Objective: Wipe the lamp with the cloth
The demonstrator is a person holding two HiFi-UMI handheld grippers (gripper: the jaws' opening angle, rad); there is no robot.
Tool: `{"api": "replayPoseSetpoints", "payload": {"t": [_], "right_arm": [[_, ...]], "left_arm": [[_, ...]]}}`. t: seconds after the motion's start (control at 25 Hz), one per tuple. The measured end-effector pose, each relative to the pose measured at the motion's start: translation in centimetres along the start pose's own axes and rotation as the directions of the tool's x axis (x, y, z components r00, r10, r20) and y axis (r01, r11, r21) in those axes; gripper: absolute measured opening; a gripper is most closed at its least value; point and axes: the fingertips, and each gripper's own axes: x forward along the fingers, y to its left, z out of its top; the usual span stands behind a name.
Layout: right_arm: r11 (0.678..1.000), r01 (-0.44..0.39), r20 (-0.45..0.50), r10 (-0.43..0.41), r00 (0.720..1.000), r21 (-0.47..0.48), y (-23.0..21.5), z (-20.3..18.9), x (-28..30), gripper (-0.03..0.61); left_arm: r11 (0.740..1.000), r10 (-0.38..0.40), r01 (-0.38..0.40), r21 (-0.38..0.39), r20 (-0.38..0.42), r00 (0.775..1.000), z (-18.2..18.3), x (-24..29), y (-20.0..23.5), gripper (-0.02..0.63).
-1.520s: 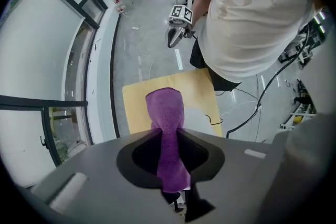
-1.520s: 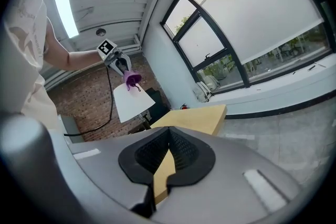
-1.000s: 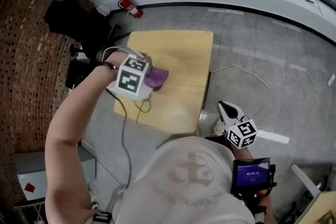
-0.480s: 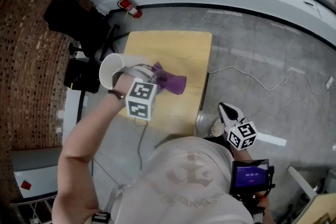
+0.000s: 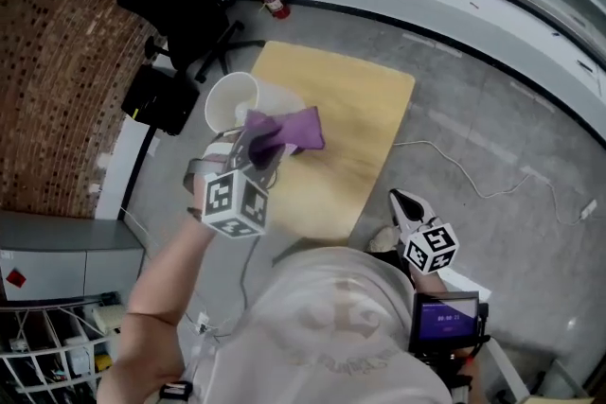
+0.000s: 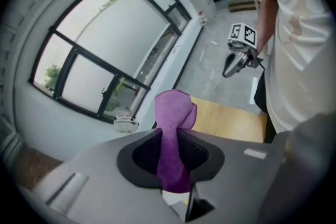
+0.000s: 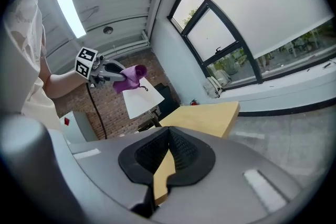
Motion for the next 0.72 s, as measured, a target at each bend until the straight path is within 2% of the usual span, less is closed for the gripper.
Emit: {"api": "replayPoseSetpoints", "payload": {"t": [0.08,0.16,0.24,0.36,0.44,0.52,0.72], "right_arm": [[1.000,-0.022,-0.014,0.022,1.000,-0.014,0.5,0.4,0.6,0.014],[0.999,-0.041,-0.026,0.040,0.999,-0.025,1.1,0.6,1.0,0.014],[0.998,-0.056,-0.037,0.055,0.998,-0.030,1.6,0.6,1.2,0.014],[0.997,-0.073,-0.052,0.071,0.996,-0.030,2.4,0.1,1.5,0.014],[0.996,-0.081,-0.064,0.079,0.995,-0.029,2.6,-0.3,1.6,0.014],[0.996,-0.085,-0.073,0.082,0.994,-0.028,2.6,-0.6,1.6,0.014],[0.996,-0.086,-0.086,0.083,0.993,-0.026,2.9,-0.9,1.4,0.014]], "left_arm": [[0.992,0.067,-0.069,-0.102,-0.024,0.997,-1.3,-0.4,1.3,0.077],[0.971,0.116,-0.123,-0.204,-0.049,0.992,-2.5,-0.7,1.9,0.076],[0.940,0.157,-0.171,-0.296,-0.071,0.985,-3.4,-0.6,2.3,0.075],[0.877,0.213,-0.232,-0.420,-0.091,0.973,-4.2,0.0,2.4,0.075],[0.845,0.230,-0.252,-0.472,-0.105,0.968,-4.6,0.7,1.9,0.075],[0.825,0.227,-0.253,-0.505,-0.113,0.967,-5.0,1.6,1.0,0.075],[0.808,0.163,-0.199,-0.555,-0.114,0.980,-5.8,3.8,-2.3,0.075]]}}
